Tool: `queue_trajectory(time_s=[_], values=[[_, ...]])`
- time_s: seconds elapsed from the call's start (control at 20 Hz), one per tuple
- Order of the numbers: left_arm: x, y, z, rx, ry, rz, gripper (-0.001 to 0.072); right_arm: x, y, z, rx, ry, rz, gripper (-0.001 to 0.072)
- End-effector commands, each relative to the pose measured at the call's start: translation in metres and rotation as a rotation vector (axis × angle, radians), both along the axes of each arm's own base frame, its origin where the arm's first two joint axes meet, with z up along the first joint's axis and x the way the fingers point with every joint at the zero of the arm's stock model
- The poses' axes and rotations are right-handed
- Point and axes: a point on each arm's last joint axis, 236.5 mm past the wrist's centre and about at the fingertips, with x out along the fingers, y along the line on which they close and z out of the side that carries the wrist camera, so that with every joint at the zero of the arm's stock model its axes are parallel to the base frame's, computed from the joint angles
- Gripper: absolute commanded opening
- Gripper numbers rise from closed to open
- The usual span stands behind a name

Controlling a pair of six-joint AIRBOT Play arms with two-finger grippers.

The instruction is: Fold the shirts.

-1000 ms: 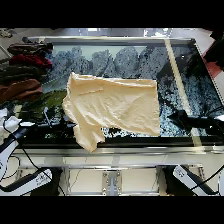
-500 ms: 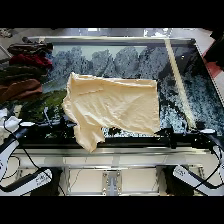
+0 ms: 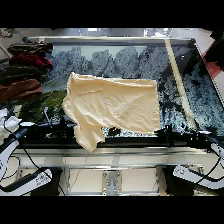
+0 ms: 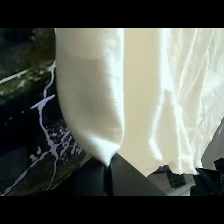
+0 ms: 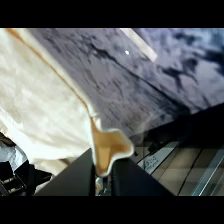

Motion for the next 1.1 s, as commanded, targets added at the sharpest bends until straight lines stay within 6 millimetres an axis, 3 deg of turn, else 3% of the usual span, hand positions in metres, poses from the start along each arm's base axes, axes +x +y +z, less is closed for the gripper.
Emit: queue_trajectory(time_s=[0.0, 0.1, 0.15, 0.25, 0.4, 0.55, 0.65, 0.7, 0.8, 0.9, 0.95, 1.05], values=[[0.004, 0.001, 0.003, 0.005, -0.015, -0.004, 0.0016, 0.029, -0.005, 0.01, -0.002, -0.135, -0.051, 0.0015], [0.021, 0.004, 0.023, 0.017, -0.086, -0.018, 0.0016, 0.059, -0.004, 0.044, 0.041, -0.329, -0.06, 0.0015], [0.034, 0.006, 0.046, 0.026, -0.154, -0.032, 0.0015, 0.073, -0.002, 0.074, 0.073, -0.457, -0.036, 0.0014], [0.061, 0.009, 0.112, 0.062, -0.342, -0.067, 0.0015, 0.091, 0.0, 0.145, 0.11, -0.7, 0.045, 0.0013], [0.078, 0.012, 0.249, 0.183, -0.711, -0.085, 0.0015, 0.082, 0.011, 0.26, -0.05, -1.038, 0.279, 0.0012], [0.04, 0.005, 0.396, 0.339, -1.105, -0.065, 0.0015, 0.05, 0.026, 0.359, -0.51, -1.303, 0.492, 0.0012], [-0.004, 0.003, 0.472, 0.464, -1.321, -0.012, 0.0015, 0.021, 0.025, 0.42, -0.904, -1.357, 0.54, 0.0013], [-0.025, 0.004, 0.499, 0.52, -1.39, 0.026, 0.0015, 0.004, 0.024, 0.456, -1.075, -1.365, 0.484, 0.0014], [-0.064, 0.018, 0.546, 0.657, -1.478, 0.142, 0.0015, -0.034, 0.02, 0.537, -1.415, -1.436, 0.327, 0.0013], [-0.088, 0.037, 0.574, 0.794, -1.494, 0.236, 0.0014, -0.073, 0.025, 0.596, -1.652, -1.491, 0.225, 0.0012], [-0.092, 0.049, 0.581, 0.841, -1.471, 0.277, 0.0014, -0.081, 0.025, 0.609, -1.685, -1.489, 0.199, 0.0013], [-0.076, 0.057, 0.559, 0.864, -1.349, 0.237, 0.0014, -0.068, 0.017, 0.6, -1.61, -1.434, 0.208, 0.0012]])
